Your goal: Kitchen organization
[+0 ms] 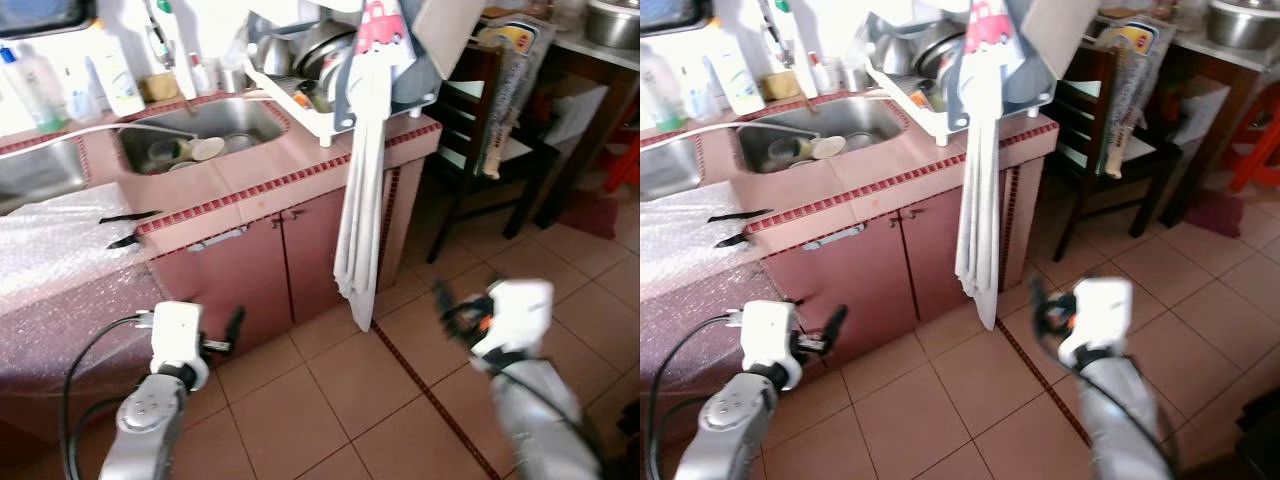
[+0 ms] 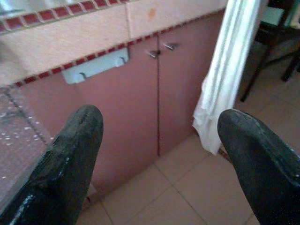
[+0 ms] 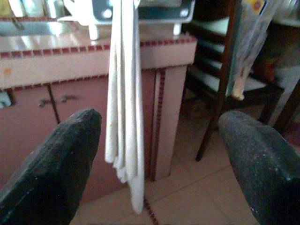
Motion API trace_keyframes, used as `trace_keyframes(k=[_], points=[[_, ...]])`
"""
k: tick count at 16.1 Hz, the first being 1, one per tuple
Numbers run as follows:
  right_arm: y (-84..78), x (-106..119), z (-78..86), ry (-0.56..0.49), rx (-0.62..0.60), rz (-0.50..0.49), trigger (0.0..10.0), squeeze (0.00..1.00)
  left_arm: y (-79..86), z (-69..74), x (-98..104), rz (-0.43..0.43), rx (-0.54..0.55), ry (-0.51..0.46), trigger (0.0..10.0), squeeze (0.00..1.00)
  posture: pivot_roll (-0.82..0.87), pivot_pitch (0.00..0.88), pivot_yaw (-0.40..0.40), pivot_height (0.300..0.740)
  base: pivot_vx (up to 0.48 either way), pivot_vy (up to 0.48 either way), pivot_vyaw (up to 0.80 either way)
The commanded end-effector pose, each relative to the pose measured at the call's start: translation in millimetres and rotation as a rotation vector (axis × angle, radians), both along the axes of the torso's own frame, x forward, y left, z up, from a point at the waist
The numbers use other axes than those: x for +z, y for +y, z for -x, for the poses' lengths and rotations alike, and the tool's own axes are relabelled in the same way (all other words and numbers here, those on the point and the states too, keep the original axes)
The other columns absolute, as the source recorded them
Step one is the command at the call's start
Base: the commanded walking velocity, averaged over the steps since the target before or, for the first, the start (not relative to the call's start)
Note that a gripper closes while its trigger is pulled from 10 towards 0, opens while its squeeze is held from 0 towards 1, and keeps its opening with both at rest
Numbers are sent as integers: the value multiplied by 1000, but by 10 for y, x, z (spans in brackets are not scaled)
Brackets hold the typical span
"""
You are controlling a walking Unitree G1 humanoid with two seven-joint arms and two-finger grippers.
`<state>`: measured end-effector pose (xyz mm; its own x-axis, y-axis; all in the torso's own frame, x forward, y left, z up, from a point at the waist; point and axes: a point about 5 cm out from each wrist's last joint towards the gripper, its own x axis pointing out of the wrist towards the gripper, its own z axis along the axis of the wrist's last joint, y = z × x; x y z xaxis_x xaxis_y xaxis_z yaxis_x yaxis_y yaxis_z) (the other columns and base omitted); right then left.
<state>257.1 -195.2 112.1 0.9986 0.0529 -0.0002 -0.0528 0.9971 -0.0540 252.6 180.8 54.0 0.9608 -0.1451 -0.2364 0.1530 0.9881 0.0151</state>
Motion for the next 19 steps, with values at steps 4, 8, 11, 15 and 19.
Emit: trace_keyframes(k=[4,8,11,15,19], points=[[-28,109,-20,6,-20,-23,10000,0,-59,-30,157,48,59,-50,10000,0,-148,0,11,740,0,0,141],[99,174,-157,-15,-23,-61,10000,0,-61,-103,252,30,37,-66,10000,0,-124,0,31,740,0,0,600],[164,165,-217,-15,-18,-84,10000,0,-22,-235,382,8,71,-93,10000,0,-97,0,28,740,0,0,0],[225,192,-227,-22,-8,-96,10000,0,-106,-304,394,36,58,-81,10000,0,-102,0,33,740,0,92,0],[221,184,-220,-17,-16,-100,10000,0,-108,-303,370,45,68,-51,10000,0,-103,3,30,740,0,480,0]])
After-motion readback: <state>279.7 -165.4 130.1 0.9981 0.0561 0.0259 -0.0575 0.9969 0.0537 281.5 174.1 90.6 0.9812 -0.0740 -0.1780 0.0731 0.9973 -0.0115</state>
